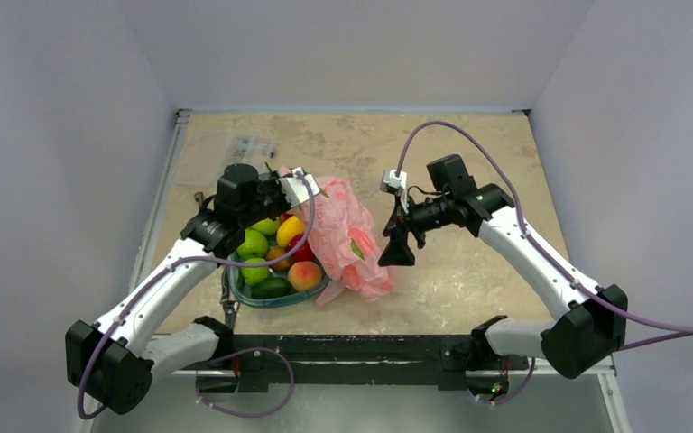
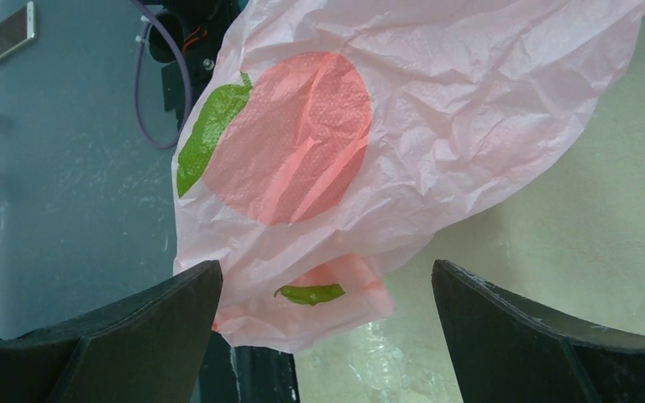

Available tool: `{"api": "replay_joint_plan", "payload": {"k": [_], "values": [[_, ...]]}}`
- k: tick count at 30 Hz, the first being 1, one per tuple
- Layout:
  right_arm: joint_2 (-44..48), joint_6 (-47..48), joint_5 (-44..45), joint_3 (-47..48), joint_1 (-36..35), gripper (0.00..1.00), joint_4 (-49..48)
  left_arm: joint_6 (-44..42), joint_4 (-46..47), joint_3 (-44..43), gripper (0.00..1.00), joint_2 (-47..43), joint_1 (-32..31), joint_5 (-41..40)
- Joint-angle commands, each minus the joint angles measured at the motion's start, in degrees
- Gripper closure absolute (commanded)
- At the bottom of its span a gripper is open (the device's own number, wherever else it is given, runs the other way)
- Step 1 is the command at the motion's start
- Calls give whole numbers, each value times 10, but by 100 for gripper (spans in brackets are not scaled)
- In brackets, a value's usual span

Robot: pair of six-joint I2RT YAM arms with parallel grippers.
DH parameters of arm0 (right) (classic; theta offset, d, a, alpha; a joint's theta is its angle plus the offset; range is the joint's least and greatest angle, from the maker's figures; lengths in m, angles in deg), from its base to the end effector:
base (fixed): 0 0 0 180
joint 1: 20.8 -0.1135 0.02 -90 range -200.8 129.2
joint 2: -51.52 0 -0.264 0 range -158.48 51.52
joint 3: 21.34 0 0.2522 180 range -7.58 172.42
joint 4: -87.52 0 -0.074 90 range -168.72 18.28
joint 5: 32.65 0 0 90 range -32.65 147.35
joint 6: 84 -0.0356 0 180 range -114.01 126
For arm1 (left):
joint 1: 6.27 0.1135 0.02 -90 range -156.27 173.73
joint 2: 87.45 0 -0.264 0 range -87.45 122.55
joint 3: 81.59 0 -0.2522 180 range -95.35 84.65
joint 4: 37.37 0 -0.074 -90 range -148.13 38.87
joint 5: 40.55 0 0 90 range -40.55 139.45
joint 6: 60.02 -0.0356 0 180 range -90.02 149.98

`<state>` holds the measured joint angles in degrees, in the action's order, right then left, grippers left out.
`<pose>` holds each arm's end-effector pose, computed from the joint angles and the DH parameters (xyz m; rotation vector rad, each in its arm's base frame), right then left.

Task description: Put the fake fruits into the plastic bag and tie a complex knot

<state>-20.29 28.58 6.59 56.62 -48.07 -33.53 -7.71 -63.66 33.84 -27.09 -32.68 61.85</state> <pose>0.2066 0.1375 0.3144 -1.3057 1.9361 1.1249 0.2131 -0.1144 0.3206 1.1512 1.5709 -0.0814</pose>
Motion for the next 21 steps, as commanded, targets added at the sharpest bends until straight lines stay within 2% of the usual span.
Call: {"api": "replay_joint_plan", "payload": {"k": [1,3,5,7,12,16,21], "values": [[-1,-42,-36,38,0,1,-16,28,-22,-29,100,14,6,-71],[4,-71,-38,29,0,1,-42,35,-30,-34,100,19,7,-82],[9,-107,-24,4,-1,1,-89,56,-32,-35,100,12,15,-59],[3,-110,-9,-8,-2,1,-116,73,-52,-45,100,15,15,-62],[0,-85,-31,23,-1,1,-71,72,-82,-45,100,35,24,-82],[32,-107,-49,23,-1,1,-76,71,-100,-53,100,45,27,-95],[25,-144,-54,13,-1,1,-102,81,-104,-59,100,47,31,-97]]}}
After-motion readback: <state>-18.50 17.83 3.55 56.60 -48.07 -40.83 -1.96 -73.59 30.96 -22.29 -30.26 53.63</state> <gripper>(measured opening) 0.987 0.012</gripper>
